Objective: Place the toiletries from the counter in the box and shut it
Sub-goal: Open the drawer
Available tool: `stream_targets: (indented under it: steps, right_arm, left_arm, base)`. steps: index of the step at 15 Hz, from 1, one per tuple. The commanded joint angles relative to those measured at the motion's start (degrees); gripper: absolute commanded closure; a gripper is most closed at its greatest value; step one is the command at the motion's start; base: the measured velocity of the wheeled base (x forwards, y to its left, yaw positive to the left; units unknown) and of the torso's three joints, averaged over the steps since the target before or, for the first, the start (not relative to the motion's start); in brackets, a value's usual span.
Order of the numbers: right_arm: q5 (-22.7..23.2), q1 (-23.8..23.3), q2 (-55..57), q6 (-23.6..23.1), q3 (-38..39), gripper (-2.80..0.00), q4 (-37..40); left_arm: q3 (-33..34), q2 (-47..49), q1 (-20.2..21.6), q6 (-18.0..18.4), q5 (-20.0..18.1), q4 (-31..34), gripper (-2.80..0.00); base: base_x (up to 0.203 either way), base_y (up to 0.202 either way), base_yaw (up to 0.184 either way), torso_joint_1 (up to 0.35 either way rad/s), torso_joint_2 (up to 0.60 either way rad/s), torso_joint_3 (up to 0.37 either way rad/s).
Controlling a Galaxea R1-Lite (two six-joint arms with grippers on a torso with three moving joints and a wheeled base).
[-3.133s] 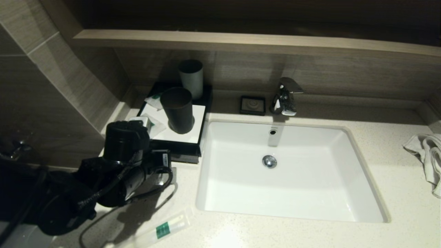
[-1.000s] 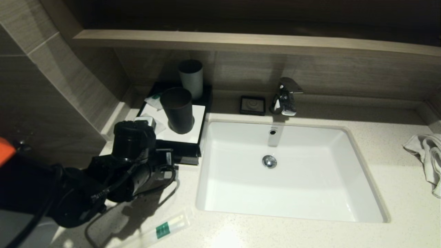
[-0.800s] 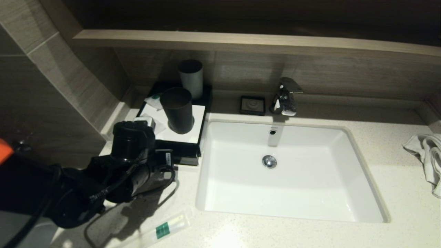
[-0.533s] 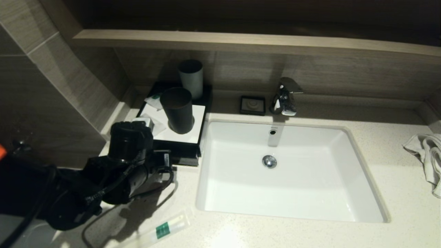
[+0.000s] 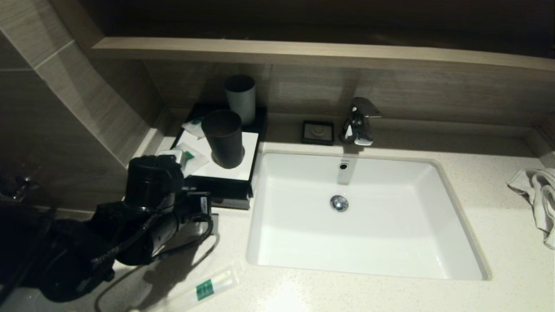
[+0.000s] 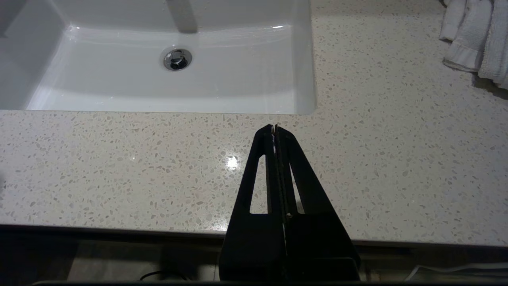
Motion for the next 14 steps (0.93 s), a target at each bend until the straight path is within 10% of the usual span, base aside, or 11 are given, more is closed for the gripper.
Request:
stream_targets:
  steps: [1, 14]
  right_arm:
    - [-0.02, 0.0, 0.0, 0.03, 0.09, 0.0, 0.0]
    - [-0.02, 0.0, 0.0, 0.03, 0.09, 0.0, 0.0]
  left_arm:
    - [0.49, -0.38, -0.01, -0.09, 0.13, -0.19, 0.0]
    - [6.63, -3.34, -0.63, 0.07, 0.12, -0.18, 0.0]
  base:
    - [0.0, 0.0, 0.0, 0.0, 0.0, 0.0]
    - [0.0, 0.0, 0.0, 0.0, 0.0, 0.0]
